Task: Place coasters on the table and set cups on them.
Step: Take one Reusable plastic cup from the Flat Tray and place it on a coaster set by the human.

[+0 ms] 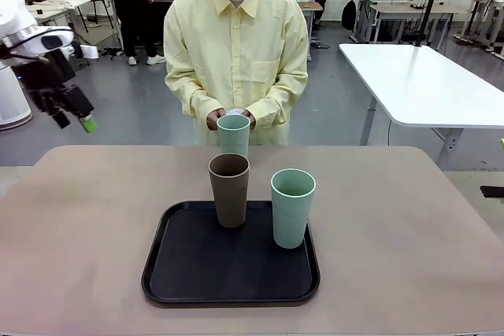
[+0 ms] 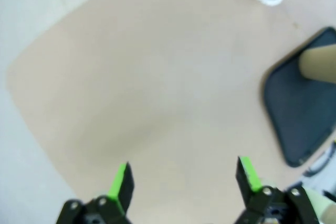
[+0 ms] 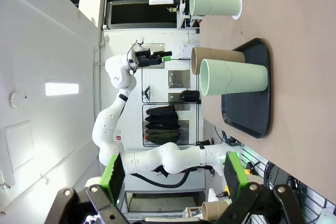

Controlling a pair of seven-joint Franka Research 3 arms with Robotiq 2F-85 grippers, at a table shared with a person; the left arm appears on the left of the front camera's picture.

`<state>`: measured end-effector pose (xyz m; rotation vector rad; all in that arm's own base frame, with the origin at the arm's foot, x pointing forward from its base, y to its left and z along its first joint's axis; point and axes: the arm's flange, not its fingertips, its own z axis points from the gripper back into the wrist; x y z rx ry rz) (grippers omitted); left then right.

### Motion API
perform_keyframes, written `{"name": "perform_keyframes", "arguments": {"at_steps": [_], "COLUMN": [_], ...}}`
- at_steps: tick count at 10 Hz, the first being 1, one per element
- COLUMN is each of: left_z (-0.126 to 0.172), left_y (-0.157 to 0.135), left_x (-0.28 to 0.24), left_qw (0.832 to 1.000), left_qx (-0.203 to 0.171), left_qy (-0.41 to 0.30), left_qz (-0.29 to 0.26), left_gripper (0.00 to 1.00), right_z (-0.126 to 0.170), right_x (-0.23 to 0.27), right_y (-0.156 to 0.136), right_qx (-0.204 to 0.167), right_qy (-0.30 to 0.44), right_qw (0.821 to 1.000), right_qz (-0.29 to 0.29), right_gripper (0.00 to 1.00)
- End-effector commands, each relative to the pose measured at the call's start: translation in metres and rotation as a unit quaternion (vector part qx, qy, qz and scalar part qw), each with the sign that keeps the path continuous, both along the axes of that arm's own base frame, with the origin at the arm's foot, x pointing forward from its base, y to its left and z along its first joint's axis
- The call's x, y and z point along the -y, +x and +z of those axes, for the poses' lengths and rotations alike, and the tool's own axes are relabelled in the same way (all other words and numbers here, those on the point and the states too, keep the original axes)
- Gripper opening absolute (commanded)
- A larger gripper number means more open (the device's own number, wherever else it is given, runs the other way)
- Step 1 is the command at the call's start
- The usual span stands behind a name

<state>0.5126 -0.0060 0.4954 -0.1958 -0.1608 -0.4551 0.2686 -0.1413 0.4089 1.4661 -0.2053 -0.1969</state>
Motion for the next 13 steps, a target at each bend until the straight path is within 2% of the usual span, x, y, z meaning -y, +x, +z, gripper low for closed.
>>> {"name": "perform_keyframes", "arguments": {"at_steps": [1,2,3,4,6,7,9,11,13], "left_z": [-0.007,-0.008,-0.016,-0.009,-0.012,-0.01,-0.003,-0.007,-0.025], "left_y": [-0.015,-0.018,-0.024,-0.007,-0.012,-0.013,-0.025,-0.024,-0.014], "left_x": [-0.005,-0.008,0.004,-0.015,-0.007,-0.011,-0.05,-0.112,-0.17], "left_qw": [0.999,0.999,0.998,1.0,1.0,0.993,0.961,0.921,0.881], "left_qx": [0.005,0.005,0.029,-0.001,0.005,-0.038,-0.088,-0.144,-0.181], "left_qy": [0.024,0.029,0.03,0.013,0.019,-0.104,-0.259,-0.363,-0.438], "left_qz": [0.028,0.022,-0.041,0.012,-0.006,-0.035,-0.025,-0.012,-0.004], "left_gripper": [1.0,1.0,1.0,1.0,1.0,1.0,1.0,1.0,1.0], "right_z": [0.001,0.001,0.001,0.001,0.001,0.001,0.001,0.001,0.001], "right_x": [0.001,0.001,0.001,0.001,0.001,0.001,0.001,0.001,0.001], "right_y": [0.0,0.0,0.0,0.0,0.0,0.0,0.0,0.0,0.0], "right_qx": [0.004,0.004,0.004,0.004,0.004,0.004,0.004,0.004,0.004], "right_qy": [0.005,0.005,0.005,0.005,0.005,0.005,0.005,0.005,0.005], "right_qw": [1.0,1.0,1.0,1.0,1.0,1.0,1.0,1.0,1.0], "right_qz": [0.0,0.0,0.0,0.0,0.0,0.0,0.0,0.0,0.0], "right_gripper": [1.0,1.0,1.0,1.0,1.0,1.0,1.0,1.0,1.0]}}
